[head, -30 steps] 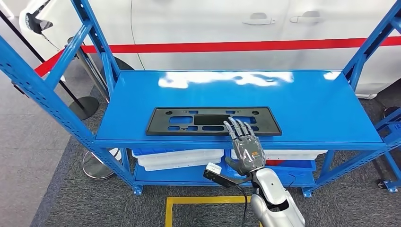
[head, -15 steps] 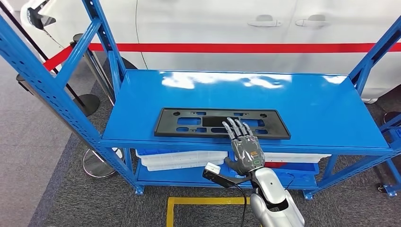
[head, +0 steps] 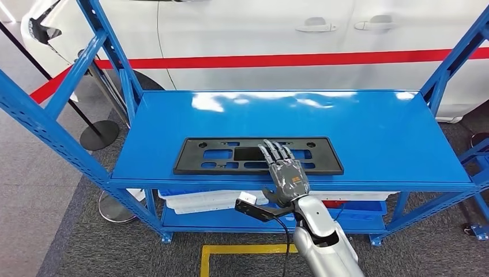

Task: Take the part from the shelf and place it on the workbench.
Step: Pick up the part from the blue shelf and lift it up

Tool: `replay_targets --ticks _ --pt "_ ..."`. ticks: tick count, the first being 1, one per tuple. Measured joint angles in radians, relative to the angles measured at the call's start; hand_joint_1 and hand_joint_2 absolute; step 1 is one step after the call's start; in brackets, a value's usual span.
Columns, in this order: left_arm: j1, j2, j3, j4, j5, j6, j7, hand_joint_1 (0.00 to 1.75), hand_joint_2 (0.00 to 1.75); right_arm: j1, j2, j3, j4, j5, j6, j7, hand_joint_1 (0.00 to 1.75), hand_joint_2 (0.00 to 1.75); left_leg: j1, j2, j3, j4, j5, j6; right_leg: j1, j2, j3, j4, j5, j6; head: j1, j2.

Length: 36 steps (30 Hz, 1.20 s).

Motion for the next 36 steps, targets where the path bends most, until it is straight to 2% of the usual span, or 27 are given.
replay_targets --ticks 1,2,5,6,7,9,10,11,12,13,14,15,16,18,20,22,23,25,26,27,28,30,31,32,33,36 --pt "-0.001 0.000 0.000 0.000 0.000 0.000 0.001 0.00 0.00 -0.010 0.004 0.003 0.009 0.000 0.001 0.000 0.00 1.75 -0.003 0.000 0.020 -0.046 0.016 0.006 0.001 0.001 0.002 0.001 -0.004 0.004 0.000 0.000" --pt "-0.002 0.000 0.001 0.000 0.000 0.000 0.001 0.00 0.00 -0.018 0.007 0.004 0.016 0.000 0.002 0.001 0.00 1.75 -0.006 0.000 0.030 -0.070 0.018 0.010 0.002 0.000 0.002 0.001 -0.006 0.009 0.000 0.000" --pt "-0.001 -0.002 0.001 0.000 0.000 0.001 0.004 0.00 0.00 -0.030 0.014 0.008 0.032 0.000 0.004 0.002 0.00 1.75 -0.005 -0.002 0.036 -0.084 0.014 0.020 0.003 -0.002 0.003 0.003 -0.014 0.024 0.000 0.000" --pt "-0.001 -0.003 0.002 0.000 0.000 0.001 0.005 0.00 0.00 -0.036 0.016 0.010 0.037 0.000 0.004 0.002 0.00 1.75 -0.002 -0.002 0.041 -0.089 0.014 0.025 0.002 -0.002 -0.004 0.021 -0.025 0.029 0.000 0.000" --pt "-0.001 -0.003 0.002 0.000 0.000 0.002 0.007 0.00 0.00 -0.042 0.017 0.012 0.042 0.000 0.006 0.003 0.00 1.75 0.001 -0.001 0.046 -0.094 0.015 0.029 0.002 -0.002 -0.022 0.058 -0.044 0.034 0.000 0.000" --pt "-0.002 -0.004 0.003 0.000 0.001 0.006 0.012 0.00 0.00 -0.053 0.018 0.018 0.058 -0.002 0.013 0.005 0.00 1.75 0.002 0.000 0.051 -0.097 0.012 0.036 -0.003 -0.002 -0.091 0.183 -0.098 0.041 0.000 0.000" --pt "-0.003 -0.004 0.004 0.000 0.001 0.009 0.016 0.00 0.00 -0.057 0.019 0.020 0.067 -0.002 0.017 0.006 0.00 1.75 0.002 -0.001 0.053 -0.097 0.009 0.037 -0.005 -0.002 -0.128 0.245 -0.115 0.043 0.000 0.000" --pt "-0.004 -0.005 0.004 0.000 0.001 0.012 0.020 0.00 0.00 -0.060 0.020 0.023 0.076 -0.003 0.022 0.007 0.00 1.75 0.002 -0.002 0.057 -0.096 0.006 0.037 -0.007 -0.002 -0.154 0.280 -0.115 0.045 0.000 0.000" --pt "-0.003 -0.006 0.005 0.000 0.002 0.016 0.024 0.00 0.00 -0.064 0.022 0.027 0.086 -0.004 0.026 0.008 0.00 1.75 0.003 -0.003 0.062 -0.096 0.002 0.036 -0.009 -0.002 -0.162 0.277 -0.093 0.046 0.000 0.000" --pt "-0.003 -0.007 0.006 0.000 0.002 0.019 0.028 0.00 0.00 -0.071 0.025 0.031 0.094 -0.005 0.030 0.009 0.00 1.75 0.003 -0.003 0.068 -0.095 -0.003 0.034 -0.011 -0.002 -0.149 0.235 -0.055 0.046 0.000 0.000" --pt "-0.003 -0.009 0.007 0.000 0.003 0.024 0.030 0.00 0.00 -0.080 0.029 0.035 0.103 -0.007 0.033 0.010 0.04 1.75 0.003 -0.003 0.074 -0.093 -0.008 0.031 -0.012 -0.002 -0.124 0.167 -0.009 0.044 0.000 0.000" --pt "-0.003 -0.011 0.008 0.000 0.003 0.028 0.031 0.00 0.00 -0.090 0.032 0.038 0.112 -0.008 0.036 0.011 0.34 1.75 0.001 -0.003 0.077 -0.089 -0.014 0.026 -0.011 -0.002 -0.096 0.100 0.023 0.042 0.000 0.000" --pt "-0.004 -0.012 0.009 0.000 0.003 0.033 0.032 0.00 0.00 -0.100 0.035 0.042 0.121 -0.009 0.037 0.013 0.65 1.75 -0.001 -0.004 0.078 -0.086 -0.020 0.021 -0.010 -0.002 -0.076 0.052 0.041 0.039 0.000 0.000" --pt "-0.007 -0.014 0.012 0.000 0.002 0.048 0.033 0.00 0.00 -0.116 0.041 0.048 0.140 -0.008 0.044 0.020 1.32 1.75 -0.003 -0.004 0.078 -0.084 -0.025 0.011 -0.006 0.000 -0.063 0.019 0.041 0.032 0.000 0.000" --pt "-0.007 -0.018 0.016 0.000 0.001 0.066 0.035 0.00 0.00 -0.131 0.047 0.054 0.163 0.001 0.058 0.033 1.48 1.75 -0.001 -0.004 0.079 -0.083 -0.031 -0.001 -0.007 0.002 -0.061 0.013 0.041 0.020 0.000 0.000" --pt "-0.007 -0.021 0.020 0.000 0.000 0.076 0.037 0.00 0.00 -0.157 0.056 0.060 0.196 0.016 0.074 0.051 1.58 1.75 0.002 -0.002 0.061 -0.038 -0.062 -0.012 -0.010 0.002 -0.056 0.007 0.041 0.007 0.000 0.000" --pt "-0.007 -0.022 0.021 0.000 0.000 0.078 0.037 0.00 0.00 -0.172 0.060 0.063 0.215 0.025 0.082 0.061 1.63 1.75 0.004 -0.001 0.036 0.015 -0.089 -0.016 -0.011 0.001 -0.054 0.005 0.040 0.002 0.000 0.000" --pt "-0.007 -0.026 0.023 0.000 0.000 0.080 0.037 0.00 0.00 -0.197 0.065 0.067 0.253 0.037 0.090 0.074 1.69 1.75 0.005 -0.001 -0.035 0.149 -0.142 -0.022 -0.008 0.000 -0.053 0.006 0.037 -0.003 0.000 0.000" --pt "-0.006 -0.027 0.023 0.000 0.000 0.081 0.037 0.00 0.00 -0.206 0.066 0.068 0.270 0.040 0.092 0.078 1.70 1.75 0.005 -0.001 -0.060 0.191 -0.149 -0.024 -0.007 0.000 -0.053 0.007 0.036 -0.004 0.000 0.000" --pt "-0.005 -0.027 0.024 0.000 0.000 0.081 0.037 0.00 0.00 -0.213 0.068 0.069 0.286 0.041 0.094 0.080 1.70 1.75 0.005 -0.001 -0.070 0.199 -0.136 -0.023 -0.006 0.000 -0.051 0.008 0.035 -0.005 0.000 0.000" --pt "-0.005 -0.027 0.025 0.000 0.000 0.081 0.037 0.00 0.00 -0.221 0.070 0.069 0.301 0.041 0.095 0.082 1.69 1.75 0.005 -0.001 -0.060 0.167 -0.105 -0.021 -0.005 0.001 -0.049 0.009 0.033 -0.005 0.000 0.000" --pt "-0.005 -0.027 0.027 0.000 0.001 0.082 0.037 0.00 0.00 -0.239 0.076 0.070 0.325 0.040 0.099 0.084 1.68 1.75 0.004 -0.001 -0.004 0.034 -0.030 -0.011 -0.003 0.003 -0.044 0.010 0.028 -0.001 0.000 0.000" --pt "-0.005 -0.027 0.028 0.000 0.001 0.083 0.038 0.00 0.00 -0.249 0.079 0.070 0.337 0.039 0.101 0.086 1.68 1.75 0.002 -0.001 0.021 -0.024 -0.007 -0.005 -0.002 0.004 -0.043 0.011 0.027 0.002 0.000 0.000" --pt "-0.006 -0.028 0.029 0.000 0.001 0.083 0.038 0.00 0.00 -0.258 0.081 0.070 0.349 0.038 0.103 0.087 1.69 1.75 -0.001 -0.001 0.036 -0.060 0.003 0.001 -0.001 0.004 -0.043 0.011 0.026 0.006 0.000 0.000" --pt "-0.006 -0.028 0.030 0.000 0.001 0.084 0.039 0.00 0.00 -0.267 0.082 0.070 0.362 0.038 0.104 0.089 1.71 1.75 -0.004 -0.001 0.041 -0.073 0.001 0.006 0.000 0.004 -0.044 0.011 0.026 0.011 0.000 0.000" --pt "-0.006 -0.029 0.033 0.000 0.003 0.086 0.042 0.00 0.00 -0.287 0.086 0.071 0.391 0.033 0.102 0.088 1.74 1.75 -0.001 -0.001 0.047 -0.086 0.007 0.019 -0.001 0.003 -0.045 0.017 0.019 0.027 0.000 0.000"
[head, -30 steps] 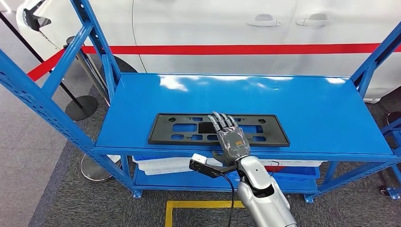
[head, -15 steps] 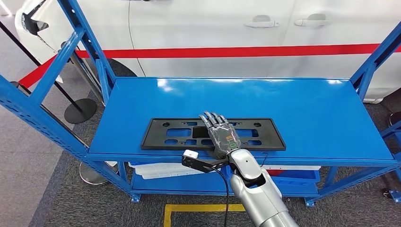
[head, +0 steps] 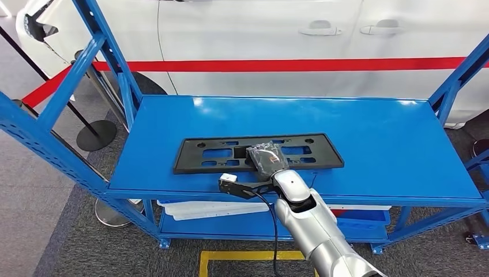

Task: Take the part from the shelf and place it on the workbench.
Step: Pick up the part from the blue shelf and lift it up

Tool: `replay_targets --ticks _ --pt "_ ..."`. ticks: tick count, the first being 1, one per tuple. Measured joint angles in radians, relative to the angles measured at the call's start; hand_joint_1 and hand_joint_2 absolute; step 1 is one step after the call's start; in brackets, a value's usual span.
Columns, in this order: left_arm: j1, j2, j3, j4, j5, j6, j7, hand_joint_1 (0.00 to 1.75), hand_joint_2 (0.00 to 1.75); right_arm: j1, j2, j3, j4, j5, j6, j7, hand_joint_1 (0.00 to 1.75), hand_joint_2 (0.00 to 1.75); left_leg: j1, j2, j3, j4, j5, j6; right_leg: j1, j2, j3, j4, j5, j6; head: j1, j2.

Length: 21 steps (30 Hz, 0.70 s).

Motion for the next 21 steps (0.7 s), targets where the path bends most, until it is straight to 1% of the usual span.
replay_targets --ticks 1,2,4,5,6,7,8,9,10,11,12,13,15,16,17,19,20,21 --pt "0.000 -0.001 0.002 0.000 0.001 0.001 0.001 0.00 0.00 -0.005 0.001 0.000 0.008 -0.006 -0.003 -0.002 1.75 1.75 0.003 0.001 0.003 -0.006 0.003 0.006 0.000 0.000 -0.010 0.024 -0.017 0.005 0.000 0.000" --pt "0.000 -0.002 0.003 0.000 0.003 0.003 0.001 0.00 0.00 -0.009 0.002 0.000 0.015 -0.016 -0.009 -0.006 1.75 1.75 0.005 0.002 0.006 -0.010 0.005 0.011 -0.001 -0.001 -0.030 0.069 -0.043 0.009 0.000 0.000" --pt "-0.001 -0.005 0.007 0.000 0.004 0.004 0.002 0.00 0.00 -0.009 0.001 0.000 0.024 -0.042 -0.022 -0.019 1.75 1.75 0.004 0.002 0.006 -0.011 0.005 0.016 -0.003 -0.001 -0.093 0.200 -0.103 0.015 0.000 0.000" --pt "0.000 -0.006 0.009 0.000 0.004 0.005 0.002 0.00 0.00 -0.006 0.000 0.000 0.025 -0.059 -0.027 -0.029 1.75 1.75 0.004 0.002 0.007 -0.011 0.005 0.016 -0.004 -0.001 -0.121 0.252 -0.118 0.018 0.000 0.000" --pt "0.001 -0.007 0.012 0.000 0.005 0.006 0.002 0.00 0.00 -0.004 -0.001 0.000 0.022 -0.078 -0.027 -0.039 1.75 1.75 0.004 0.002 0.008 -0.010 0.004 0.016 -0.006 -0.001 -0.133 0.272 -0.114 0.020 0.000 0.000" --pt "0.002 -0.008 0.013 0.000 0.005 0.007 0.003 0.00 0.00 -0.001 -0.002 0.000 0.014 -0.100 -0.024 -0.049 1.75 1.75 0.004 0.001 0.010 -0.009 0.002 0.015 -0.008 -0.002 -0.126 0.252 -0.090 0.020 0.000 0.000" --pt "0.003 -0.008 0.015 0.000 0.005 0.008 0.003 0.00 0.00 0.002 -0.003 -0.002 0.000 -0.130 -0.020 -0.061 1.75 1.75 0.005 0.001 0.013 -0.008 -0.001 0.012 -0.010 -0.002 -0.100 0.195 -0.054 0.020 0.000 0.000" --pt "0.003 -0.009 0.016 0.000 0.005 0.010 0.004 0.00 0.00 0.006 -0.004 -0.006 -0.025 -0.177 -0.015 -0.078 1.75 1.75 0.005 0.001 0.016 -0.005 -0.004 0.009 -0.011 -0.003 -0.066 0.122 -0.020 0.018 0.000 0.000" --pt "0.003 -0.010 0.017 0.000 0.005 0.012 0.004 0.00 0.00 0.012 -0.005 -0.012 -0.060 -0.240 -0.008 -0.103 1.75 1.75 0.004 0.001 0.018 -0.001 -0.009 0.003 -0.009 -0.003 -0.035 0.059 0.004 0.015 0.000 0.000" --pt "0.003 -0.011 0.018 0.000 0.005 0.014 0.005 0.00 0.00 0.021 -0.006 -0.021 -0.105 -0.324 0.002 -0.135 1.75 1.75 0.004 0.002 0.019 0.002 -0.013 -0.003 -0.007 -0.003 -0.014 0.017 0.015 0.011 0.000 0.000" --pt "0.003 -0.011 0.020 0.000 0.005 0.017 0.005 0.00 0.00 0.035 -0.007 -0.034 -0.164 -0.434 0.016 -0.171 1.75 1.75 0.004 0.003 0.021 0.003 -0.017 -0.009 -0.003 -0.002 -0.004 -0.003 0.016 0.005 0.000 0.000" --pt "0.003 -0.012 0.022 0.000 0.005 0.020 0.005 0.00 0.00 0.053 -0.008 -0.050 -0.237 -0.564 0.035 -0.202 1.75 1.75 0.004 0.004 0.023 0.004 -0.019 -0.015 0.001 -0.001 0.000 -0.006 0.014 0.000 0.000 0.000" --pt "0.005 -0.014 0.027 0.000 0.005 0.029 0.003 0.00 0.00 0.102 -0.009 -0.089 -0.398 -0.829 0.075 -0.236 1.75 1.75 0.008 0.005 0.027 0.008 -0.029 -0.027 0.000 -0.001 0.008 -0.013 0.015 -0.012 0.000 0.000" --pt "0.006 -0.015 0.030 0.000 0.004 0.033 0.001 0.00 0.00 0.131 -0.010 -0.108 -0.476 -0.934 0.091 -0.241 1.75 1.75 0.009 0.005 0.022 0.026 -0.044 -0.032 -0.002 -0.004 0.012 -0.017 0.015 -0.018 0.000 0.000" --pt "0.007 -0.015 0.032 0.000 0.003 0.038 -0.001 0.00 0.00 0.164 -0.012 -0.126 -0.546 -1.011 0.103 -0.244 1.75 1.75 0.009 0.005 0.007 0.063 -0.070 -0.035 -0.005 -0.007 0.014 -0.021 0.016 -0.022 0.000 0.000" --pt "0.012 -0.016 0.036 0.000 0.000 0.046 -0.005 0.00 0.00 0.239 -0.024 -0.158 -0.674 -1.113 0.116 -0.257 1.75 1.75 0.011 0.005 -0.051 0.191 -0.139 -0.041 -0.005 -0.013 0.012 -0.021 0.016 -0.026 0.000 0.000" --pt "0.015 -0.017 0.038 0.000 -0.002 0.050 -0.007 0.00 0.00 0.275 -0.032 -0.175 -0.734 -1.154 0.119 -0.267 1.75 1.75 0.012 0.005 -0.078 0.251 -0.162 -0.043 -0.005 -0.014 0.010 -0.020 0.015 -0.027 0.000 0.000" --pt "0.019 -0.017 0.039 0.000 -0.003 0.053 -0.009 0.00 0.00 0.307 -0.041 -0.192 -0.788 -1.185 0.119 -0.279 1.75 1.75 0.012 0.005 -0.093 0.284 -0.167 -0.044 -0.004 -0.015 0.009 -0.020 0.015 -0.026 0.000 0.000"
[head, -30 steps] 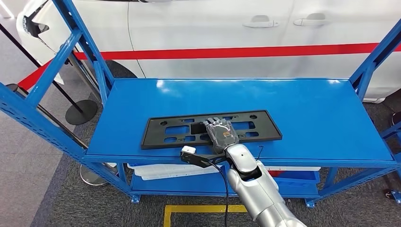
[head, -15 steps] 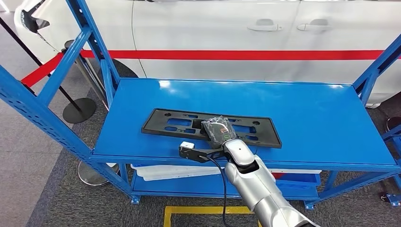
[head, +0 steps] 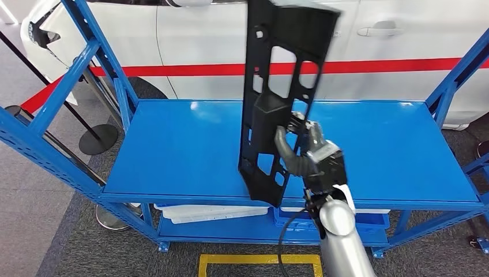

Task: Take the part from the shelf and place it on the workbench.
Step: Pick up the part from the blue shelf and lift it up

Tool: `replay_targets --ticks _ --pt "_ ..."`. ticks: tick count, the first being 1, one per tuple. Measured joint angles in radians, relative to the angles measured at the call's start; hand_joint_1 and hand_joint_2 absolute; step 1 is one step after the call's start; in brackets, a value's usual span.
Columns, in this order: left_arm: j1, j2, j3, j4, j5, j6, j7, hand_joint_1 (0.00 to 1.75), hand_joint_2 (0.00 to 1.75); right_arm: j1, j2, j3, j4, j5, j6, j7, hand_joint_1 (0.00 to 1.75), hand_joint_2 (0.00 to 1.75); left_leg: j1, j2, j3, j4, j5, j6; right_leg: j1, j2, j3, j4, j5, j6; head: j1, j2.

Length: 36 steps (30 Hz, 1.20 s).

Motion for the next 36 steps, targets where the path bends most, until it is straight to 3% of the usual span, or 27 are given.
replay_targets --ticks 1,2,3,5,7,10,12,14,15,16,17,18,20,21,25,27,29,30,31,32,33,35,36 --pt "0.003 0.000 0.001 0.000 -0.001 0.003 -0.002 0.00 0.00 0.026 -0.010 -0.017 -0.049 -0.023 -0.002 -0.012 1.75 1.75 0.000 0.000 0.004 -0.007 0.016 0.001 0.000 0.000 0.000 0.001 -0.001 0.000 0.000 0.000" --pt "0.005 0.000 0.001 0.000 -0.004 0.004 -0.004 0.00 0.00 0.050 -0.019 -0.033 -0.091 -0.039 -0.005 -0.026 1.75 1.75 0.000 0.000 0.027 -0.055 0.049 0.004 0.000 0.001 0.002 0.002 -0.002 0.002 0.000 0.000" --pt "0.006 0.000 0.001 0.000 -0.006 0.003 -0.008 0.00 0.00 0.072 -0.029 -0.050 -0.131 -0.053 -0.010 -0.039 1.75 1.75 0.000 0.000 0.060 -0.127 0.087 0.009 0.000 0.002 0.003 0.003 -0.003 0.003 0.000 0.000" --pt "0.007 0.003 0.001 0.000 -0.013 -0.014 -0.022 0.00 0.00 0.120 -0.050 -0.079 -0.201 -0.088 -0.019 -0.074 1.75 1.75 -0.005 -0.001 0.117 -0.247 0.130 0.020 0.003 0.004 0.004 0.005 -0.006 0.011 0.000 0.000" --pt "0.008 0.010 0.001 0.000 -0.022 -0.037 -0.037 0.00 0.00 0.176 -0.075 -0.105 -0.261 -0.136 -0.024 -0.114 1.75 1.75 -0.012 -0.002 0.130 -0.279 0.129 0.029 0.004 0.004 0.002 0.006 -0.005 0.021 0.000 0.000" --pt "0.009 0.020 0.002 0.000 -0.019 -0.039 -0.052 0.00 0.00 0.257 -0.115 -0.141 -0.327 -0.207 -0.021 -0.164 1.75 1.75 -0.007 -0.001 0.134 -0.292 0.138 0.048 0.001 0.006 -0.004 0.021 -0.019 0.038 0.000 0.000" --pt "0.008 0.024 0.005 0.000 -0.010 -0.029 -0.057 0.00 0.00 0.306 -0.140 -0.165 -0.352 -0.242 -0.019 -0.197 1.75 1.75 -0.004 0.001 0.136 -0.298 0.142 0.059 -0.002 0.008 -0.041 0.106 -0.072 0.046 0.000 0.000" --pt "0.007 0.028 0.008 0.000 -0.007 -0.018 -0.056 0.00 0.00 0.353 -0.160 -0.187 -0.361 -0.271 -0.017 -0.225 1.75 1.75 -0.006 0.001 0.135 -0.298 0.142 0.063 -0.005 0.009 -0.104 0.237 -0.131 0.052 0.000 0.000" --pt "0.007 0.030 0.010 0.000 -0.005 -0.015 -0.052 0.00 0.00 0.375 -0.168 -0.196 -0.363 -0.289 -0.012 -0.238 1.75 1.75 -0.006 0.001 0.135 -0.296 0.142 0.064 -0.007 0.009 -0.123 0.277 -0.141 0.055 0.000 0.000" --pt "0.006 0.032 0.012 0.000 -0.001 -0.013 -0.045 0.00 0.00 0.398 -0.174 -0.204 -0.364 -0.308 -0.006 -0.250 1.75 1.75 -0.006 0.001 0.135 -0.295 0.142 0.063 -0.009 0.009 -0.125 0.281 -0.131 0.057 0.000 0.000" --pt "0.005 0.033 0.016 0.000 0.002 -0.010 -0.037 0.00 0.00 0.419 -0.178 -0.211 -0.368 -0.329 0.002 -0.265 1.75 1.75 -0.006 0.000 0.135 -0.292 0.141 0.062 -0.012 0.008 -0.106 0.243 -0.105 0.058 0.000 0.000" --pt "0.005 0.034 0.020 0.000 0.005 -0.005 -0.029 0.00 0.00 0.441 -0.181 -0.218 -0.372 -0.346 0.012 -0.283 1.75 1.75 -0.005 -0.001 0.135 -0.288 0.139 0.059 -0.015 0.008 -0.072 0.177 -0.070 0.059 0.000 0.000" --pt "0.003 0.036 0.027 0.000 0.008 0.010 -0.017 0.00 0.00 0.484 -0.184 -0.228 -0.381 -0.367 0.030 -0.324 1.75 1.75 -0.009 -0.004 0.131 -0.276 0.131 0.048 -0.017 0.009 -0.014 0.062 -0.029 0.056 0.000 0.000" --pt "0.002 0.037 0.030 0.000 0.009 0.018 -0.012 0.00 0.00 0.506 -0.185 -0.231 -0.384 -0.371 0.040 -0.344 1.75 1.75 -0.011 -0.005 0.129 -0.272 0.128 0.043 -0.017 0.010 -0.002 0.035 -0.022 0.052 0.000 0.000" --pt "0.002 0.039 0.041 0.000 0.013 0.047 0.007 0.00 0.00 0.582 -0.185 -0.242 -0.390 -0.400 0.097 -0.402 1.75 1.75 -0.010 -0.005 0.125 -0.261 0.115 0.022 -0.014 0.013 -0.007 0.028 -0.017 0.027 0.000 0.000" --pt "0.002 0.040 0.049 0.000 0.020 0.061 0.013 0.00 0.00 0.613 -0.182 -0.252 -0.394 -0.445 0.150 -0.410 1.75 1.75 -0.008 -0.004 0.102 -0.192 0.054 0.015 -0.015 0.013 -0.014 0.025 -0.009 0.015 0.000 0.000" --pt "0.002 0.040 0.056 0.000 0.026 0.072 0.019 0.00 0.00 0.647 -0.174 -0.269 -0.396 -0.486 0.198 -0.412 1.75 1.75 -0.007 -0.003 0.060 -0.067 -0.027 0.012 -0.011 0.017 -0.026 0.025 -0.001 0.007 0.000 0.000" --pt "0.002 0.040 0.059 0.000 0.028 0.077 0.023 0.00 0.00 0.663 -0.166 -0.279 -0.395 -0.499 0.215 -0.412 1.75 1.75 -0.007 -0.003 0.048 -0.018 -0.051 0.013 -0.008 0.020 -0.033 0.025 0.004 0.005 0.000 0.000" --pt "0.003 0.040 0.063 0.000 0.029 0.082 0.027 0.00 0.00 0.679 -0.157 -0.291 -0.393 -0.508 0.231 -0.411 1.75 1.75 -0.008 -0.004 0.052 -0.003 -0.055 0.016 -0.005 0.026 -0.040 0.025 0.011 0.004 0.000 0.000" --pt "0.003 0.040 0.066 0.000 0.029 0.084 0.031 0.00 0.00 0.692 -0.147 -0.304 -0.391 -0.516 0.246 -0.410 1.75 1.75 -0.010 -0.005 0.075 -0.028 -0.040 0.022 -0.002 0.034 -0.047 0.026 0.018 0.004 0.000 0.000" --pt "0.003 0.040 0.069 0.000 0.028 0.086 0.033 0.00 0.00 0.703 -0.136 -0.316 -0.389 -0.523 0.261 -0.410 1.75 1.75 -0.013 -0.011 0.117 -0.091 -0.013 0.032 0.001 0.044 -0.054 0.025 0.025 0.004 0.000 0.000" --pt "0.003 0.044 0.074 0.000 0.025 0.086 0.035 0.00 0.00 0.718 -0.117 -0.335 -0.385 -0.530 0.282 -0.409 1.75 1.75 -0.023 -0.045 0.204 -0.239 0.031 0.056 0.004 0.063 -0.065 0.025 0.042 0.007 0.000 0.000" --pt "0.002 0.045 0.075 0.000 0.024 0.085 0.034 0.00 0.00 0.722 -0.110 -0.340 -0.383 -0.530 0.289 -0.409 1.75 1.75 -0.028 -0.058 0.227 -0.283 0.043 0.065 0.003 0.072 -0.068 0.024 0.050 0.012 0.000 0.000"
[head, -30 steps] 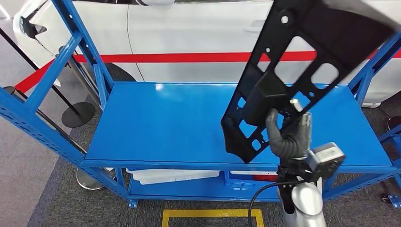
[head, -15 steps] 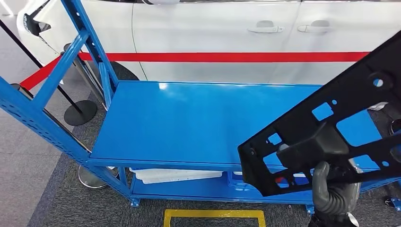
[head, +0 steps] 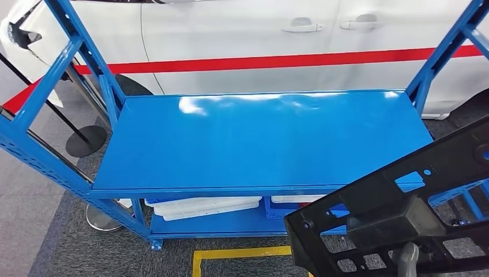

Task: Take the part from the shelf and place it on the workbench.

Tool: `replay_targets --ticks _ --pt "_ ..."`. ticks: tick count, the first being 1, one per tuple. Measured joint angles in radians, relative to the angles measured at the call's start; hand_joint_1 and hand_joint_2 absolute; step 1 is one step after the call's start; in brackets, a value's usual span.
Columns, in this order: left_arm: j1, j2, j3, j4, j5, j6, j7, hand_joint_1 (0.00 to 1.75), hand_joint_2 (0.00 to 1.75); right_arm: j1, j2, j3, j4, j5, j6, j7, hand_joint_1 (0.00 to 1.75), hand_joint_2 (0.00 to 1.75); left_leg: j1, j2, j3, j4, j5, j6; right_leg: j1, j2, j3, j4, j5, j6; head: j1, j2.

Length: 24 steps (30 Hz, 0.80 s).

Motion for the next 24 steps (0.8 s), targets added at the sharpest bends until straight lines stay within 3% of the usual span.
replay_targets --ticks 1,3,4,5,6,8,9,10,11,12,14,16,18,19,21,23,24 --pt "-0.001 0.002 0.001 0.000 -0.001 -0.001 -0.002 0.00 0.00 0.004 0.006 -0.003 0.002 0.004 0.005 0.000 1.75 1.75 -0.005 -0.006 0.007 -0.018 0.003 0.004 -0.002 0.008 -0.002 -0.001 0.008 0.006 0.000 0.000" --pt "-0.003 0.006 0.002 0.000 0.000 -0.006 -0.010 0.00 0.00 0.012 0.017 -0.005 0.006 0.024 0.008 0.000 1.75 1.75 -0.008 0.013 0.004 -0.024 0.021 0.007 -0.005 0.025 -0.004 -0.007 0.023 0.019 0.000 0.000" --pt "-0.005 0.008 0.003 0.000 0.002 -0.010 -0.016 0.00 0.00 0.017 0.022 -0.005 0.006 0.040 0.004 -0.001 1.75 1.75 -0.006 0.025 0.001 -0.030 0.033 0.009 -0.005 0.020 -0.008 -0.004 0.018 0.024 0.000 0.000" --pt "-0.006 0.010 0.005 0.000 0.003 -0.015 -0.023 0.00 0.00 0.021 0.025 -0.004 0.007 0.057 -0.001 -0.002 1.75 1.75 -0.003 0.037 -0.004 -0.037 0.046 0.014 -0.005 0.007 -0.014 0.008 -0.001 0.028 0.000 0.000" --pt "-0.006 0.012 0.006 0.000 0.005 -0.019 -0.028 0.00 0.00 0.023 0.026 -0.003 0.008 0.074 -0.009 -0.003 1.75 1.75 0.000 0.051 -0.012 -0.044 0.059 0.016 -0.005 -0.013 -0.024 0.039 -0.041 0.033 0.000 0.000" --pt "-0.004 0.016 0.011 0.000 0.009 -0.025 -0.033 0.00 0.00 0.024 0.028 0.002 0.011 0.097 -0.024 -0.003 1.75 1.75 0.000 0.077 -0.033 -0.045 0.075 0.020 -0.011 -0.046 -0.052 0.150 -0.140 0.045 0.000 0.000" --pt "-0.003 0.017 0.014 0.000 0.012 -0.028 -0.033 0.00 0.00 0.024 0.029 0.006 0.013 0.104 -0.030 -0.003 1.75 1.75 0.000 0.092 -0.045 -0.043 0.082 0.018 -0.015 -0.053 -0.061 0.212 -0.171 0.053 0.000 0.000" --pt "-0.004 0.018 0.018 0.000 0.014 -0.029 -0.031 0.00 0.00 0.024 0.030 0.010 0.016 0.109 -0.035 -0.003 1.75 1.75 0.000 0.107 -0.057 -0.040 0.089 0.015 -0.019 -0.057 -0.061 0.253 -0.177 0.059 0.000 0.000" --pt "-0.005 0.018 0.021 0.000 0.017 -0.028 -0.027 0.00 0.00 0.024 0.031 0.016 0.019 0.114 -0.039 -0.003 1.75 1.75 0.001 0.122 -0.070 -0.036 0.094 0.013 -0.024 -0.061 -0.045 0.264 -0.162 0.065 0.000 0.000" --pt "-0.006 0.018 0.025 0.000 0.019 -0.026 -0.020 0.00 0.00 0.024 0.032 0.022 0.023 0.118 -0.041 -0.003 1.75 1.75 0.002 0.136 -0.082 -0.029 0.098 0.009 -0.028 -0.069 -0.011 0.237 -0.136 0.070 0.000 0.000" --pt "-0.011 0.019 0.031 0.000 0.025 -0.015 -0.002 0.00 0.00 0.019 0.033 0.038 0.031 0.123 -0.044 -0.003 1.75 1.75 0.001 0.159 -0.104 -0.008 0.102 0.000 -0.030 -0.109 0.093 0.105 -0.114 0.074 0.000 0.000" --pt "-0.015 0.020 0.038 0.000 0.032 0.001 0.020 0.00 0.00 0.012 0.034 0.059 0.040 0.124 -0.044 -0.003 1.75 1.75 -0.002 0.179 -0.116 0.010 0.104 -0.012 -0.022 -0.137 0.154 0.007 -0.129 0.058 -0.001 0.000" --pt "-0.019 0.018 0.046 0.000 0.036 0.015 0.038 0.00 0.00 0.008 0.036 0.082 0.049 0.129 -0.046 -0.003 1.75 1.75 -0.001 0.198 -0.119 0.015 0.111 -0.024 -0.016 -0.124 0.148 -0.008 -0.131 0.031 -0.002 0.000" --pt "-0.021 0.018 0.049 0.000 0.037 0.020 0.046 0.00 0.00 0.008 0.037 0.094 0.053 0.133 -0.048 -0.003 1.75 1.75 0.002 0.196 -0.122 0.019 0.109 -0.032 -0.016 -0.115 0.142 -0.010 -0.124 0.020 -0.002 0.000" --pt "-0.020 0.015 0.054 0.000 0.040 0.031 0.061 0.00 0.00 0.003 0.041 0.118 0.062 0.140 -0.055 -0.003 1.75 1.75 0.008 0.148 -0.141 0.063 0.060 -0.045 -0.017 -0.095 0.122 -0.014 -0.104 0.000 -0.002 0.000" --pt "-0.015 0.014 0.063 0.000 0.046 0.037 0.070 0.00 0.00 -0.006 0.042 0.148 0.072 0.145 -0.070 -0.003 1.75 1.75 0.013 0.087 -0.176 0.174 -0.032 -0.052 -0.015 -0.071 0.097 -0.014 -0.083 -0.011 -0.002 0.000" --pt "-0.013 0.015 0.069 0.000 0.050 0.035 0.072 0.00 0.00 -0.010 0.042 0.163 0.078 0.148 -0.080 -0.003 1.75 1.75 0.013 0.074 -0.191 0.234 -0.067 -0.052 -0.012 -0.057 0.084 -0.013 -0.073 -0.014 -0.002 0.000"
